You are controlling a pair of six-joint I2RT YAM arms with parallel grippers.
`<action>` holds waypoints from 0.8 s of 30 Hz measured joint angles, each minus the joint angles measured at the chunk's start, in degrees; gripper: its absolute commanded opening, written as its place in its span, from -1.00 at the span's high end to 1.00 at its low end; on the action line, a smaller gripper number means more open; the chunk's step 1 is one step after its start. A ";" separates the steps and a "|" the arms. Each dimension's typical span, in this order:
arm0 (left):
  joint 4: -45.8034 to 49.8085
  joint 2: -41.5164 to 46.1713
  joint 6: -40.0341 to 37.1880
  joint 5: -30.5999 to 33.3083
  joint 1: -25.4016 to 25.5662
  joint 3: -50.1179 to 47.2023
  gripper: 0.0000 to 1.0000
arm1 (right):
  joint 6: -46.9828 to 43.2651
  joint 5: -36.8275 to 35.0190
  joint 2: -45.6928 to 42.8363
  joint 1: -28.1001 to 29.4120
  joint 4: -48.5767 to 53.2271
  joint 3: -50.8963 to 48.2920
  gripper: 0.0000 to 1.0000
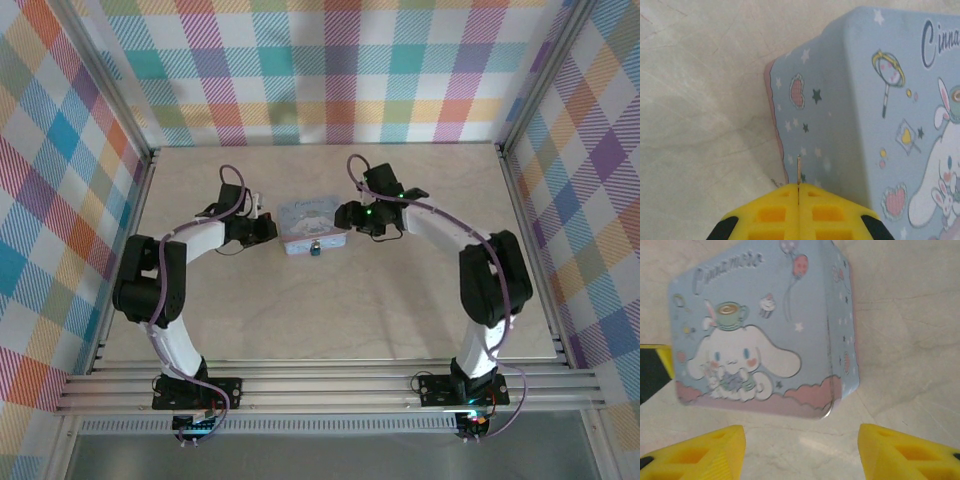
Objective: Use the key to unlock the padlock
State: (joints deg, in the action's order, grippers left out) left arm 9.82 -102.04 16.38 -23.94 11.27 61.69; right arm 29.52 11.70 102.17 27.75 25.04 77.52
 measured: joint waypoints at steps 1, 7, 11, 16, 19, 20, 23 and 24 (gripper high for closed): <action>1.01 0.92 -1.09 -0.07 -0.24 -0.02 1.00 | 0.04 -0.13 -1.14 0.00 0.00 -0.35 -0.21; 7.19 12.31 -7.65 -1.40 -1.09 -2.16 1.00 | 1.62 1.14 -8.87 0.07 -1.73 -5.62 -0.13; 8.70 19.93 -11.43 -8.00 -1.22 -5.35 1.00 | 3.08 1.42 -13.44 1.84 -4.22 -12.33 -0.12; 8.68 21.97 -14.23 -22.01 1.25 -7.21 1.00 | 6.34 8.44 -18.64 3.52 -12.66 -20.31 -0.05; 9.70 21.92 -15.72 -29.66 3.91 -6.45 1.00 | 7.85 14.86 -20.22 3.34 -18.01 -20.85 -0.05; 9.90 21.88 -16.22 -32.02 4.63 -5.88 1.00 | 8.26 17.29 -20.48 3.34 -19.78 -20.63 -0.04; 11.41 21.84 -17.77 -37.24 5.97 -3.58 1.00 | 9.11 23.89 -20.48 3.21 -23.23 -19.52 0.00; 12.17 21.75 -18.36 -38.62 6.32 -2.64 1.00 | 9.29 26.03 -20.48 3.19 -24.28 -19.28 0.03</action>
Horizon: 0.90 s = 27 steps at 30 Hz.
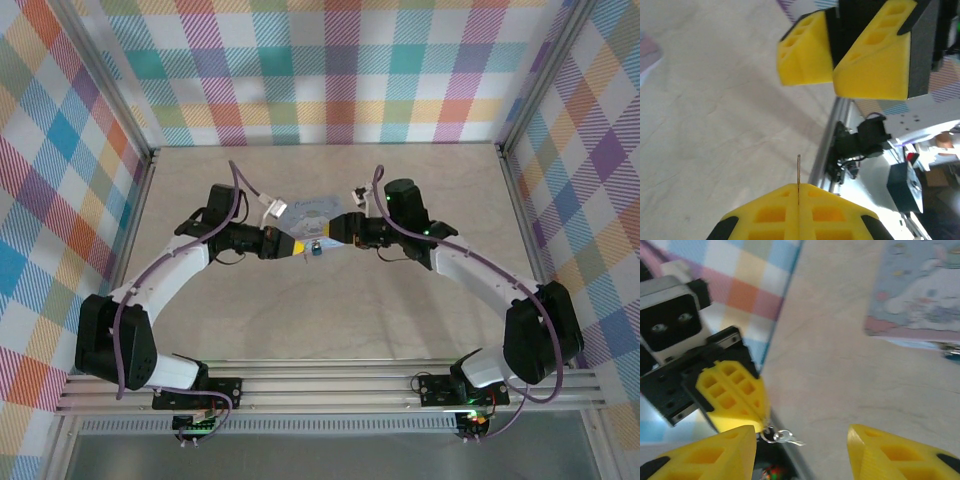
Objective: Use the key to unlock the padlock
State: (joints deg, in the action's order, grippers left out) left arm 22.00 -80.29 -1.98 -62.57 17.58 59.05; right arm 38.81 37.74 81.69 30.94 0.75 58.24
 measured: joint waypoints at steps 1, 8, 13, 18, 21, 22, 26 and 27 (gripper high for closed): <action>0.57 -0.13 -0.42 -0.94 0.13 0.79 1.00 | 0.22 1.62 0.00 0.00 -0.96 0.13 0.05; 3.85 -0.96 -2.36 -4.44 1.46 2.95 1.00 | 1.11 9.18 1.18 0.11 -3.10 0.74 0.25; 4.85 -1.09 -2.43 -4.42 1.53 3.06 1.00 | 1.14 11.98 2.73 0.68 -3.15 2.51 0.31; 5.07 -1.75 -2.43 -4.24 1.60 4.04 1.00 | 1.07 13.84 4.66 1.97 -3.08 4.20 0.39; 5.05 -2.27 -2.40 -4.22 1.84 4.61 1.00 | 0.96 14.21 5.68 2.54 -2.78 4.72 0.49; 5.05 -2.27 -2.40 -4.11 1.86 4.63 1.00 | 0.85 14.36 6.01 2.54 -2.71 4.79 0.55; 4.81 -2.25 -2.29 -3.63 1.88 4.63 1.00 | 0.87 14.36 6.80 2.45 -2.32 4.90 0.87; 4.72 -2.23 -2.14 -3.37 1.88 4.63 1.00 | 0.85 14.36 7.02 2.43 -2.12 4.90 0.96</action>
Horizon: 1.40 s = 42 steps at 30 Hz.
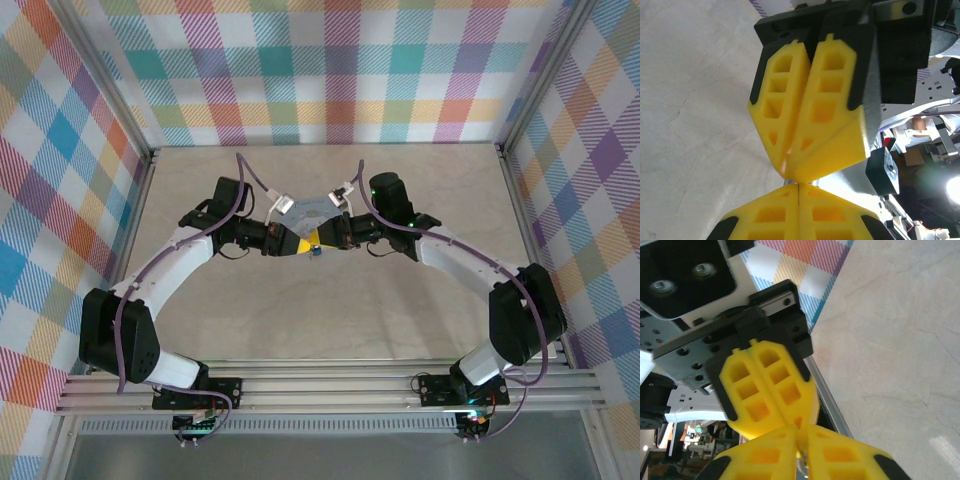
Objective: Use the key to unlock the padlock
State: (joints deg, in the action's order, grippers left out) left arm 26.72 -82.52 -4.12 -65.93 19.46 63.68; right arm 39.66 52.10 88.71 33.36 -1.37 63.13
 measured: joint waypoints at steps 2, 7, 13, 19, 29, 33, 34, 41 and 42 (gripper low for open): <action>-0.09 0.02 0.44 0.87 0.02 -0.02 1.00 | -0.11 -0.17 0.26 -0.11 0.04 0.00 1.00; -4.50 1.44 4.70 3.98 0.31 -2.05 0.78 | -0.22 -1.18 0.57 -0.28 -0.11 0.09 1.00; -15.80 7.34 14.53 13.66 0.24 -9.31 0.23 | -0.57 -2.14 0.61 -0.50 -0.31 0.09 1.00; -33.07 12.66 30.08 17.46 -0.52 -19.19 0.18 | -0.42 -2.14 0.61 -1.99 -2.12 0.09 1.00; -49.66 12.26 42.86 17.59 2.19 -23.17 0.19 | -0.44 -2.01 0.61 -2.56 -2.51 0.09 1.00; -52.43 10.32 43.95 17.53 3.02 -23.17 0.23 | -0.44 -1.88 0.61 -2.56 -2.54 0.09 1.00; -52.78 9.73 44.02 17.55 3.28 -23.17 0.24 | -0.44 -1.88 0.61 -2.56 -2.54 0.09 1.00; -53.66 7.87 44.74 17.35 4.00 -23.17 0.27 | -0.44 -1.92 0.61 -2.67 -2.69 0.09 1.00; -53.81 7.87 44.83 17.38 4.02 -23.23 0.28 | -0.42 -1.92 0.61 -2.67 -2.89 0.09 1.00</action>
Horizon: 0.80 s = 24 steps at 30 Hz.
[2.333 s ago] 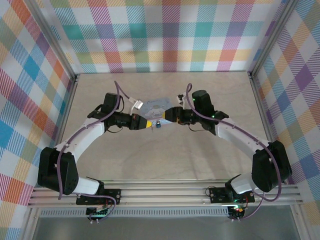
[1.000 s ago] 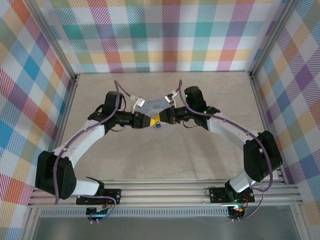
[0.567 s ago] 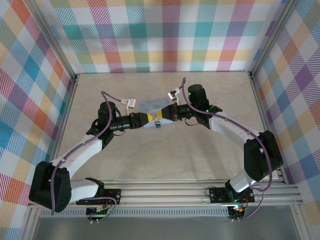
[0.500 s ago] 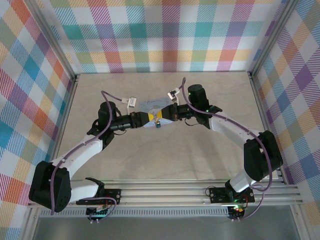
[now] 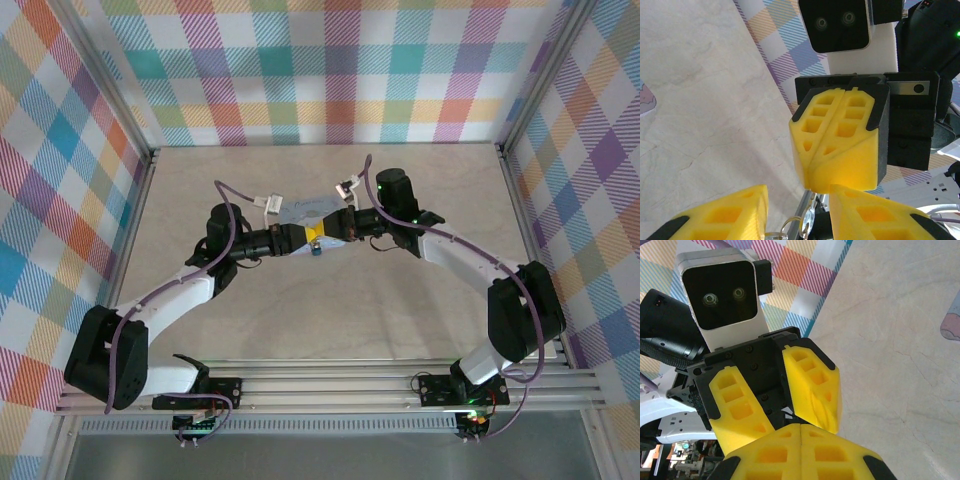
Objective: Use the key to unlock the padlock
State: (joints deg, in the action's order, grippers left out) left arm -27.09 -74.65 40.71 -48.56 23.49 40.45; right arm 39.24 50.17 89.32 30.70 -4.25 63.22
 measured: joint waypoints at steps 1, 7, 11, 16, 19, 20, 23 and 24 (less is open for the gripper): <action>-0.15 0.02 0.02 0.00 0.02 -0.20 0.28 | 0.02 -0.02 0.00 0.00 -0.04 0.00 1.00; -0.37 0.17 0.09 -0.02 0.02 -1.97 0.34 | 0.63 -0.09 0.02 -0.37 -0.76 0.00 1.00; -0.74 0.72 0.20 0.00 0.02 -2.38 0.44 | 0.66 -0.17 0.02 -0.37 -0.90 0.00 1.00; -1.75 0.79 0.20 -0.37 0.09 -2.43 0.79 | 0.70 -0.20 0.02 -0.37 -0.90 0.00 1.00; -2.08 1.01 0.04 -0.63 0.13 -2.43 1.00 | 0.81 -0.17 0.02 -0.55 -0.90 0.00 1.00; -2.23 1.01 0.07 -0.63 0.13 -2.43 1.00 | 0.83 -0.13 0.02 -0.59 -0.96 0.00 1.00; -2.47 1.11 0.20 -0.61 0.13 -2.43 1.00 | 0.87 -0.02 0.02 -0.63 -1.14 0.00 0.79; -2.40 1.29 0.13 -0.57 0.13 -2.51 1.00 | 1.03 0.00 0.02 -0.63 -1.14 0.00 0.54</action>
State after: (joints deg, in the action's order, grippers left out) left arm -29.50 -73.36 40.84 -49.12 23.62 37.93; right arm 40.27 50.17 89.34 30.06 -5.39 63.22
